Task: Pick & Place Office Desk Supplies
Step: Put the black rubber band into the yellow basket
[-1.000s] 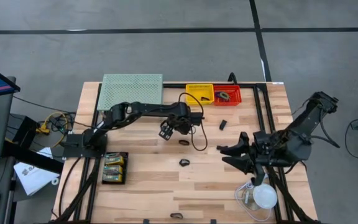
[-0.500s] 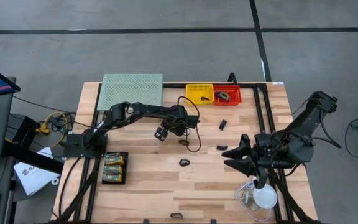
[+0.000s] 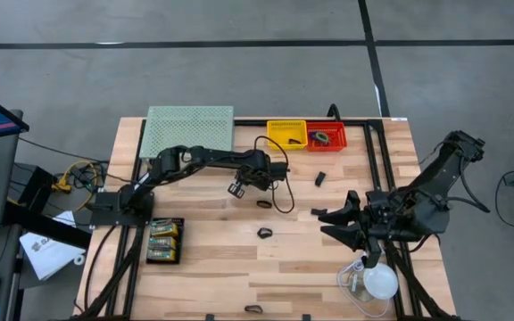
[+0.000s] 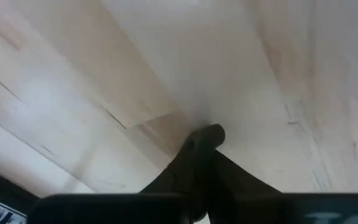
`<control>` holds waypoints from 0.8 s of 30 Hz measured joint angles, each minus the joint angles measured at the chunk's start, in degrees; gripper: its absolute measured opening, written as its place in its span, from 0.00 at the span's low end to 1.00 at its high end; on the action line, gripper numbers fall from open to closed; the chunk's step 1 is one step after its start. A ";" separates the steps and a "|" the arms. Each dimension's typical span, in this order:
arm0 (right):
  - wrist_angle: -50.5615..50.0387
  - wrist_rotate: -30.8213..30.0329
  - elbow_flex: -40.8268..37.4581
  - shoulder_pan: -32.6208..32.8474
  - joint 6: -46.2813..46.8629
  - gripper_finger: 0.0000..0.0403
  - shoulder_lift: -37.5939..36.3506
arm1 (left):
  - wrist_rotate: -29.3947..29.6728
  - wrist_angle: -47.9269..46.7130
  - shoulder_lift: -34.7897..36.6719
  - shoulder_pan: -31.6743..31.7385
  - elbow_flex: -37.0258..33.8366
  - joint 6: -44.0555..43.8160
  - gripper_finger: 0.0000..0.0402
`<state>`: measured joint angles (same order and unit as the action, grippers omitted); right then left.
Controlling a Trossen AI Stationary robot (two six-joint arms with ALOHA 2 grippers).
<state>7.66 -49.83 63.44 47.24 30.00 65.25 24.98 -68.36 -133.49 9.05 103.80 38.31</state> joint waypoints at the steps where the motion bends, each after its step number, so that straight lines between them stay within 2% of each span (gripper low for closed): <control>1: 0.06 -0.02 0.00 0.00 0.00 0.35 0.00 | 0.07 -0.31 0.00 -0.04 0.14 -0.03 0.03; 4: 0.19 -0.04 0.00 0.00 0.00 0.35 0.00 | -0.09 -1.14 0.00 -0.65 1.60 -1.03 0.01; 8: 0.67 -0.04 0.00 0.00 0.58 0.35 0.00 | -3.42 -2.00 0.00 -2.84 5.61 -1.31 0.01; 11: 0.63 -0.04 0.00 0.00 1.49 0.35 0.00 | -7.52 -2.04 0.00 -4.70 10.20 -2.77 0.00; 14: 0.82 -0.11 0.00 0.36 2.15 0.35 0.00 | -13.92 -0.02 0.08 -5.50 15.79 -8.76 0.00; 16: 1.58 -0.93 0.00 0.79 2.13 0.35 0.00 | -17.95 5.04 1.52 -5.20 17.72 -13.21 0.00; 20: 2.35 -2.51 0.00 1.63 1.71 0.35 0.00 | -18.12 19.98 6.81 -2.67 17.97 -18.78 0.00; 24: 2.97 -3.17 0.00 2.24 1.34 0.35 0.00 | -17.78 28.29 10.27 1.95 18.04 -22.85 0.00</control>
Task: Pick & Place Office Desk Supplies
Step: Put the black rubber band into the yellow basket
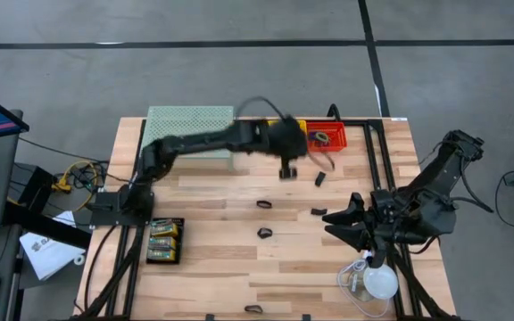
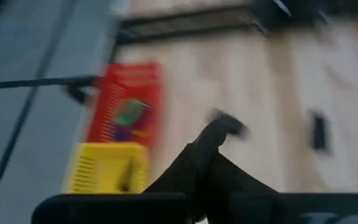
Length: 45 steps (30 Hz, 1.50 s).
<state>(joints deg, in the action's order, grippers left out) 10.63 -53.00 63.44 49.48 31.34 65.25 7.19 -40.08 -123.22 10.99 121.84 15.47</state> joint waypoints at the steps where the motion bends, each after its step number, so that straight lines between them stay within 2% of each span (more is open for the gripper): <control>1: 0.19 -0.02 0.00 0.02 -0.05 0.35 0.00 | 0.04 1.70 0.80 1.41 -0.04 -1.06 0.00; 9: 3.71 -1.17 0.00 -0.11 -2.04 0.35 0.00 | 1.18 11.08 5.29 10.51 -0.02 -2.95 0.00; 18: 7.14 -1.26 0.00 -2.59 -4.51 0.35 -0.02 | -2.38 14.11 1.82 16.65 -0.06 -7.42 0.00; 34: 8.20 -3.08 0.00 -4.66 -4.49 0.35 -0.02 | -7.25 15.23 -13.38 16.79 -0.13 -10.46 0.00; 45: 8.26 -4.08 0.02 -4.66 -4.97 0.35 -0.02 | -7.27 13.29 -15.05 16.62 -0.08 -11.64 0.00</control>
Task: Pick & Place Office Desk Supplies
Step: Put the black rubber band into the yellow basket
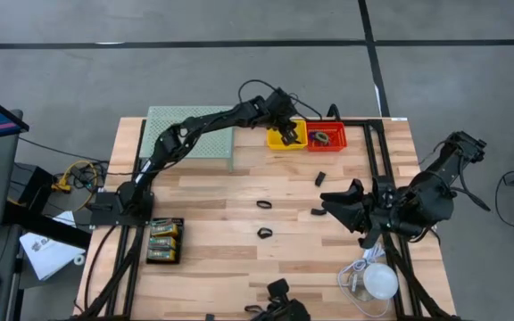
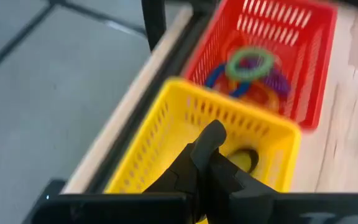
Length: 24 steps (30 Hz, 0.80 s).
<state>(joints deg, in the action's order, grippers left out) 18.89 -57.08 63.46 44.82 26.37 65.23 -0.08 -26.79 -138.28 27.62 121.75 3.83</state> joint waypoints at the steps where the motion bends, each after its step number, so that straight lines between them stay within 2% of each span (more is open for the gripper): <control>1: 0.01 0.00 0.00 0.00 -0.02 0.35 0.00 | 0.00 -1.15 -0.01 0.00 0.00 -0.25 0.00; 16: 0.00 0.00 0.00 0.02 -0.02 0.35 0.00 | -0.31 -3.30 0.00 0.09 -0.02 -4.15 0.04; 24: -0.01 0.00 0.00 0.04 -0.02 0.35 0.00 | -0.85 -3.23 0.00 0.17 -0.02 -4.34 0.17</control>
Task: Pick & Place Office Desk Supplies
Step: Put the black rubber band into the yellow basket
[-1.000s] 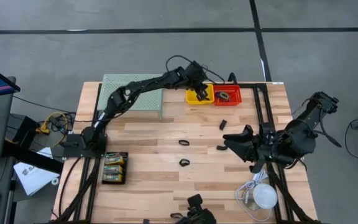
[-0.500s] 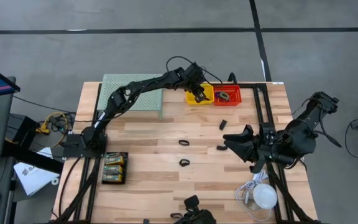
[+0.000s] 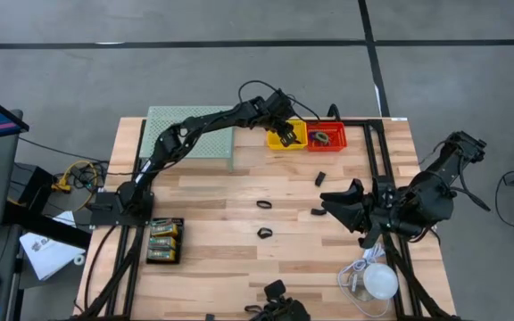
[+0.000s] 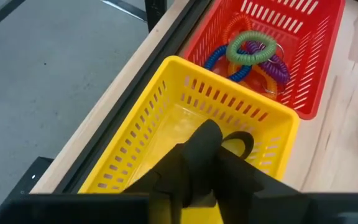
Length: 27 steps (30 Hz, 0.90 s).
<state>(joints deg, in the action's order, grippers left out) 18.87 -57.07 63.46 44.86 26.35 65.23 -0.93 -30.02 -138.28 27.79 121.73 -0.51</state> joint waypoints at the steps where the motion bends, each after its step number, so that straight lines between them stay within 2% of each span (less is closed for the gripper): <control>1: 0.00 0.02 0.00 0.00 0.00 0.35 0.00 | 0.00 0.00 0.00 0.00 0.00 0.00 0.19; 8: -0.20 0.06 0.00 0.00 0.00 0.35 0.00 | 0.00 0.04 0.00 0.00 0.00 -1.35 0.33; 14: -0.33 0.10 0.00 0.00 0.00 0.35 0.00 | -0.25 0.01 0.11 -0.07 0.00 -1.49 0.40; 20: -0.41 0.19 0.00 0.00 0.01 0.35 0.00 | -2.75 0.45 3.80 -0.34 -0.01 -0.79 0.41; 27: -0.38 0.19 0.02 -0.02 -0.01 0.35 -0.02 | -5.11 -7.67 13.57 -4.59 0.04 9.90 0.37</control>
<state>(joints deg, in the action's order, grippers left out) 18.49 -56.88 63.48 44.84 26.34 65.21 -6.04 -37.69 -124.70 23.20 121.78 9.39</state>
